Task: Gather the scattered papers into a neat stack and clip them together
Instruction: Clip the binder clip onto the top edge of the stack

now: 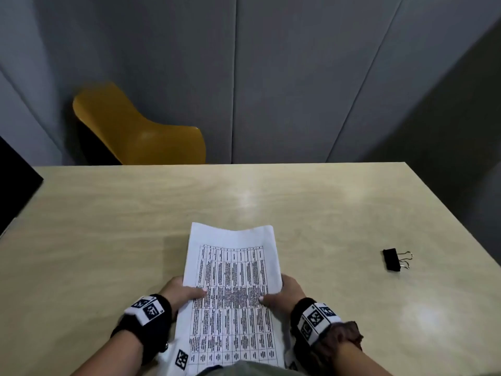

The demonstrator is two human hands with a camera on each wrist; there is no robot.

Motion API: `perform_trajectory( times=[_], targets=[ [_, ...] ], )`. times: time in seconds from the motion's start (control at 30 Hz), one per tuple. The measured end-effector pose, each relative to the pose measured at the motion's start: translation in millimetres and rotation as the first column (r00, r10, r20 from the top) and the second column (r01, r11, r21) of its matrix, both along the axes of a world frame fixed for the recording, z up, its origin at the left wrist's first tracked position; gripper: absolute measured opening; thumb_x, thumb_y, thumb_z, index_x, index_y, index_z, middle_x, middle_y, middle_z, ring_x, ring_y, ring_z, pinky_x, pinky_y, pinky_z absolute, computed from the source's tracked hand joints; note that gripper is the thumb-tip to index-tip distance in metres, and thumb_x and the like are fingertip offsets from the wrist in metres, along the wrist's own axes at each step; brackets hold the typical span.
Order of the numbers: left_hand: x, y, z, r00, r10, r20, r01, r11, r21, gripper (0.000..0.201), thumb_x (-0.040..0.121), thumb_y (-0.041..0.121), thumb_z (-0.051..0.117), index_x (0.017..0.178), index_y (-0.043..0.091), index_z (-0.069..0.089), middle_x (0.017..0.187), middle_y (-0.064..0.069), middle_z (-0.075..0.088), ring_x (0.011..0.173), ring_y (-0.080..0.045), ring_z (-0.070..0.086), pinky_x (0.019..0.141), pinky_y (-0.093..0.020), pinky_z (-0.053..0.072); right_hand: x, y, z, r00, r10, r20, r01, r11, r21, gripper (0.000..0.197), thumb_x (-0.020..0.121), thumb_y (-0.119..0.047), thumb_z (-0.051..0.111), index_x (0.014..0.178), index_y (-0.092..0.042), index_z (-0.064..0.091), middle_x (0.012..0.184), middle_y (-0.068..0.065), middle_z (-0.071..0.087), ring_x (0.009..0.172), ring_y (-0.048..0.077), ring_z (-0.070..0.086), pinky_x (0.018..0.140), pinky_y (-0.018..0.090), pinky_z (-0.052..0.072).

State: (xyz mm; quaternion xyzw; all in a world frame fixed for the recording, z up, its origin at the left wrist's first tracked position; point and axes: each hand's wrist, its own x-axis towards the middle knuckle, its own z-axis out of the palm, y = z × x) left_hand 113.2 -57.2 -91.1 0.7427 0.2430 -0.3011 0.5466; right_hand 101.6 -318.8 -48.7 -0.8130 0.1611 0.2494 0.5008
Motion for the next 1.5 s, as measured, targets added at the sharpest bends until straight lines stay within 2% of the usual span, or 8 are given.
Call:
perform_trajectory(
  times=[0.1, 0.23, 0.37, 0.6, 0.77, 1.07, 1.27, 1.5],
  targets=[
    [-5, -1, -17, 0.997, 0.072, 0.001, -0.072, 0.997, -0.026, 0.067, 0.054, 0.031, 0.085, 0.112, 0.008, 0.06, 0.116, -0.014, 0.066, 0.107, -0.033, 0.061, 0.102, -0.055, 0.039, 2, -1, -7, 1.0, -0.011, -0.011, 0.011, 0.999, -0.037, 0.04, 0.07, -0.008, 0.075, 0.106, -0.008, 0.059, 0.088, 0.005, 0.068, 0.078, 0.021, 0.065, 0.06, 0.022, 0.053],
    [-5, -9, -4, 0.995, 0.101, 0.025, -0.102, 0.995, 0.017, 0.044, 0.075, 0.019, 0.074, 0.114, 0.008, 0.057, 0.118, -0.012, 0.064, 0.112, -0.032, 0.058, 0.104, -0.053, 0.038, 7, -6, -6, 0.999, 0.009, -0.034, -0.012, 0.993, -0.115, 0.031, 0.071, -0.014, 0.074, 0.096, -0.013, 0.056, 0.089, 0.003, 0.064, 0.074, 0.017, 0.061, 0.051, 0.017, 0.044],
    [-5, -11, -7, 0.992, 0.11, 0.063, -0.112, 0.993, 0.024, 0.039, 0.077, 0.014, 0.072, 0.112, 0.004, 0.058, 0.116, -0.015, 0.065, 0.109, -0.032, 0.059, 0.104, -0.052, 0.038, 28, -59, 0, 0.986, -0.139, 0.094, 0.162, 0.93, -0.329, 0.01, 0.075, -0.023, 0.065, 0.08, -0.021, 0.056, 0.091, 0.006, 0.068, 0.089, 0.026, 0.064, 0.075, 0.027, 0.05],
    [-7, -10, -12, 0.989, 0.118, 0.089, -0.122, 0.992, 0.038, 0.049, 0.078, 0.016, 0.071, 0.122, 0.003, 0.052, 0.127, -0.019, 0.058, 0.116, -0.036, 0.054, 0.105, -0.056, 0.034, 56, -172, 18, 0.758, -0.418, 0.501, 0.649, 0.554, -0.521, 0.041, 0.08, -0.01, 0.058, 0.12, -0.01, 0.054, 0.139, 0.019, 0.033, 0.129, 0.038, 0.029, 0.104, 0.045, 0.03],
    [-8, -10, -18, 0.983, 0.119, 0.141, -0.127, 0.99, 0.052, 0.047, 0.08, 0.01, 0.068, 0.122, -0.003, 0.052, 0.125, -0.024, 0.059, 0.112, -0.038, 0.056, 0.104, -0.056, 0.035, 56, -209, 10, 0.843, -0.438, 0.312, 0.531, 0.586, -0.612, 0.047, 0.085, -0.012, 0.055, 0.131, -0.004, 0.044, 0.149, 0.019, 0.023, 0.135, 0.037, 0.027, 0.109, 0.043, 0.027],
    [-8, -15, -10, 0.982, 0.123, 0.143, -0.13, 0.991, 0.036, 0.049, 0.081, 0.01, 0.068, 0.125, -0.003, 0.051, 0.127, -0.023, 0.057, 0.115, -0.038, 0.055, 0.105, -0.056, 0.035, 34, -186, 9, 0.763, -0.452, 0.462, 0.628, 0.688, -0.364, 0.02, 0.086, -0.009, 0.057, 0.099, -0.011, 0.072, 0.101, 0.015, 0.071, 0.099, 0.031, 0.062, 0.087, 0.03, 0.046],
    [-10, -19, 1, 0.978, 0.138, 0.159, -0.147, 0.988, 0.047, 0.045, 0.082, 0.012, 0.068, 0.123, -0.001, 0.053, 0.125, -0.019, 0.059, 0.114, -0.033, 0.056, 0.106, -0.05, 0.036, 33, -86, 15, 0.858, -0.166, 0.487, 0.224, 0.973, -0.063, 0.039, 0.076, 0.007, 0.063, 0.066, -0.031, 0.064, 0.069, 0.0, 0.068, 0.071, 0.021, 0.067, 0.076, 0.032, 0.055],
    [-17, -20, 3, 0.982, 0.11, 0.156, -0.12, 0.991, 0.057, 0.043, 0.082, 0.018, 0.068, 0.12, 0.006, 0.056, 0.124, -0.015, 0.062, 0.111, -0.031, 0.058, 0.104, -0.053, 0.039, 23, 2, 15, 0.862, 0.298, 0.411, -0.258, 0.954, -0.153, 0.015, 0.077, -0.008, 0.069, 0.09, -0.015, 0.07, 0.065, -0.008, 0.061, 0.06, -0.001, 0.055, 0.064, 0.007, 0.043]
  ],
)
